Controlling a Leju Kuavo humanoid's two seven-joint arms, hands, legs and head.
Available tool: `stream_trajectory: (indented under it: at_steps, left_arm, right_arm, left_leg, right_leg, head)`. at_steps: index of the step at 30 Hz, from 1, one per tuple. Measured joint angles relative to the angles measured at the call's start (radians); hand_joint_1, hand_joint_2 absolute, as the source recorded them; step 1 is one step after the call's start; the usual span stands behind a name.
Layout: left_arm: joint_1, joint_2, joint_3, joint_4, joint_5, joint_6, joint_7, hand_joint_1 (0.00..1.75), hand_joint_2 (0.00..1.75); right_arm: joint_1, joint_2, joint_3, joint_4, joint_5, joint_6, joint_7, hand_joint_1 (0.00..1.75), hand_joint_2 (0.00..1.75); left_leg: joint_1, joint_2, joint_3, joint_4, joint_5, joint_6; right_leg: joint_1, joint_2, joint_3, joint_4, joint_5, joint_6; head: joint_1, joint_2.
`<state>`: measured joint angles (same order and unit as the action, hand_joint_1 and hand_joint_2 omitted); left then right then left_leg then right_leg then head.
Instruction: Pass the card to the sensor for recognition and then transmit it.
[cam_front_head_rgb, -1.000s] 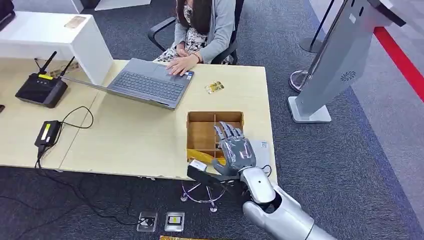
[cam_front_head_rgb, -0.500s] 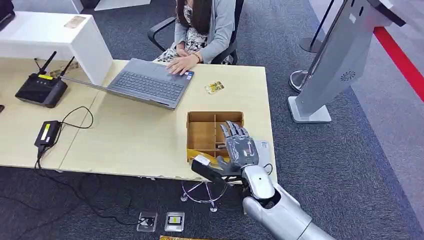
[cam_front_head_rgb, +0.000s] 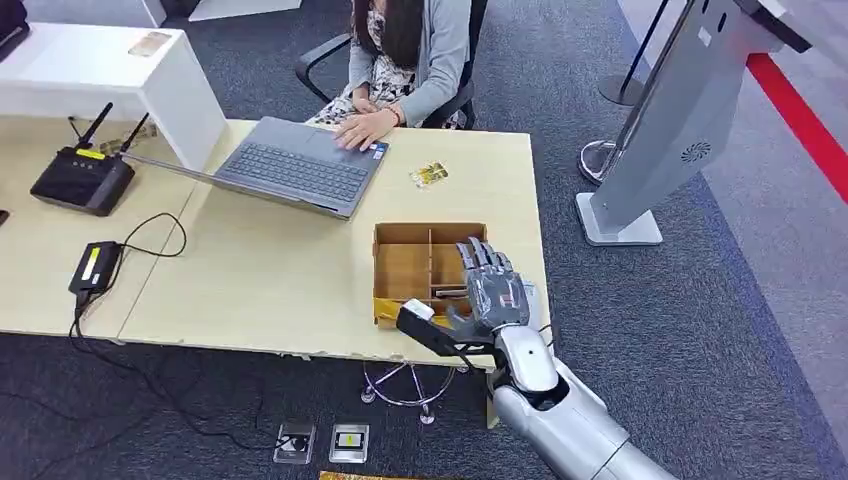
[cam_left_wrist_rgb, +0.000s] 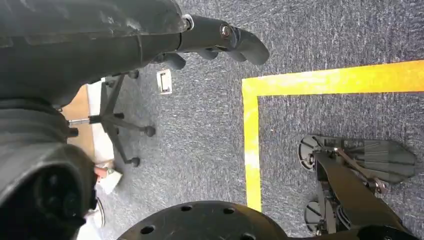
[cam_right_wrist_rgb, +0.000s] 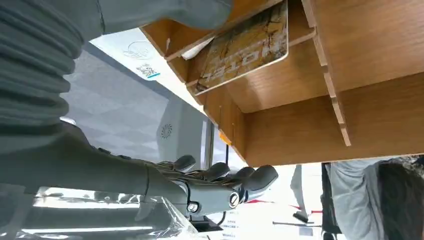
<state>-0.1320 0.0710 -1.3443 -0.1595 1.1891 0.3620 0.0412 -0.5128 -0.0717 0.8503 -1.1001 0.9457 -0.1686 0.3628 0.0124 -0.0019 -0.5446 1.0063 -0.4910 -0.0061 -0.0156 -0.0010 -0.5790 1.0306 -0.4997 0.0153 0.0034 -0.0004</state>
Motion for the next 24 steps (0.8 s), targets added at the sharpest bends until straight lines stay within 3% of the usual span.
stream_trajectory:
  at_steps: [24]
  left_arm:
    - [-0.001, 0.0, 0.0, 0.0, 0.001, 0.008, 0.001, 0.0, 0.0]
  right_arm:
    - [0.0, 0.048, -0.002, 0.103, -0.01, -0.018, -0.048, 0.0, 1.75]
  left_leg:
    - [0.0, 0.0, 0.0, 0.0, 0.0, 0.0]
  right_leg:
    - [0.0, 0.0, 0.0, 0.0, 0.0, 0.0]
  head:
    - [0.0, 0.0]
